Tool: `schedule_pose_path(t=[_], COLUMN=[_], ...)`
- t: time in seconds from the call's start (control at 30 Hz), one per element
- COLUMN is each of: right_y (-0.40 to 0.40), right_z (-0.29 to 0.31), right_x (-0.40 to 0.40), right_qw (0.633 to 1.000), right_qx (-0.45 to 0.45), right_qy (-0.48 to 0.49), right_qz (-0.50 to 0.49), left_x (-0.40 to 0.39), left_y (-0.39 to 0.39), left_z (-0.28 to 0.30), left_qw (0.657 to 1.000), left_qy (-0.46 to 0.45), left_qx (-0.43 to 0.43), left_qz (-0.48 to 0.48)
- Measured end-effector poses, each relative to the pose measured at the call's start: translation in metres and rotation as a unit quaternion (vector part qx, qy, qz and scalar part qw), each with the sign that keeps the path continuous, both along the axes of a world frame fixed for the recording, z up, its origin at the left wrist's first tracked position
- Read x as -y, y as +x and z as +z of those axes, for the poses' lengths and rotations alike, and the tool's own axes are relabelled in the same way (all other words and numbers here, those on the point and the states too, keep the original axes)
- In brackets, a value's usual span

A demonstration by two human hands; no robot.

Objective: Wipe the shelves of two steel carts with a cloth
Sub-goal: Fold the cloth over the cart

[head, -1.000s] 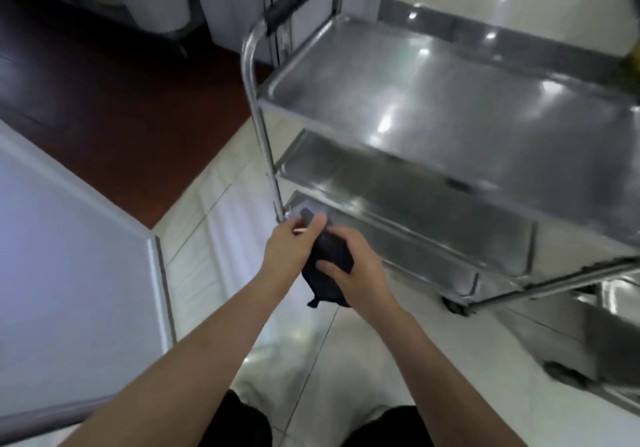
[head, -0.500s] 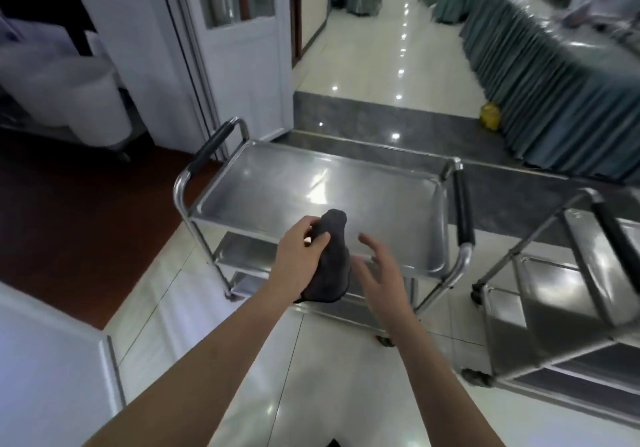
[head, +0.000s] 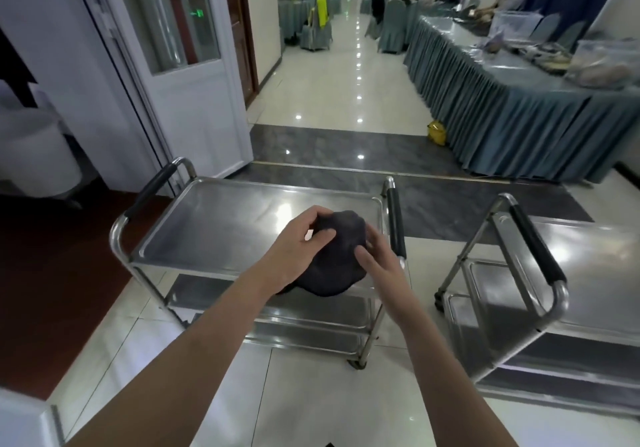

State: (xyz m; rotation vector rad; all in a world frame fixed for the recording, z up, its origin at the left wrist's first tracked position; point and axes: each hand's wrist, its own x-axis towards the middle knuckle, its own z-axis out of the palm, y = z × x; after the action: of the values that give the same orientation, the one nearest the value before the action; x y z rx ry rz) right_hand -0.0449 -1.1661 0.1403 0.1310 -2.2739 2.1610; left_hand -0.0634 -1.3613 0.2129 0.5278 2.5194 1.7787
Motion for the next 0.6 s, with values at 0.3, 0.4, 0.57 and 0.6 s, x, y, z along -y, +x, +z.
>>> schedule_pose_path(t=[0.3,0.4,0.57,0.6], right_y=[-0.025,-0.033,-0.061,-0.068], right_z=[0.024,0.025,0.022,0.023], right_x=[-0.046,-0.054,-0.077,-0.082], right_qw=[0.997,0.999,0.999,0.999], right_qx=[-0.035,-0.015,-0.002,0.002], right_qy=[0.005,0.015,0.031,0.035], right_qz=[-0.067,-0.026,-0.029,-0.031], left_x=[-0.035,-0.049,-0.069,-0.073], left_y=[-0.034,-0.048,-0.082,-0.091], left_z=[0.001,-0.001,0.008,0.011], left_qw=[0.999,0.998,0.99,0.987], left_qy=[0.01,0.024,0.039,0.03], left_qx=[0.017,0.019,0.026,0.023], left_qz=[-0.027,-0.058,-0.135,-0.155])
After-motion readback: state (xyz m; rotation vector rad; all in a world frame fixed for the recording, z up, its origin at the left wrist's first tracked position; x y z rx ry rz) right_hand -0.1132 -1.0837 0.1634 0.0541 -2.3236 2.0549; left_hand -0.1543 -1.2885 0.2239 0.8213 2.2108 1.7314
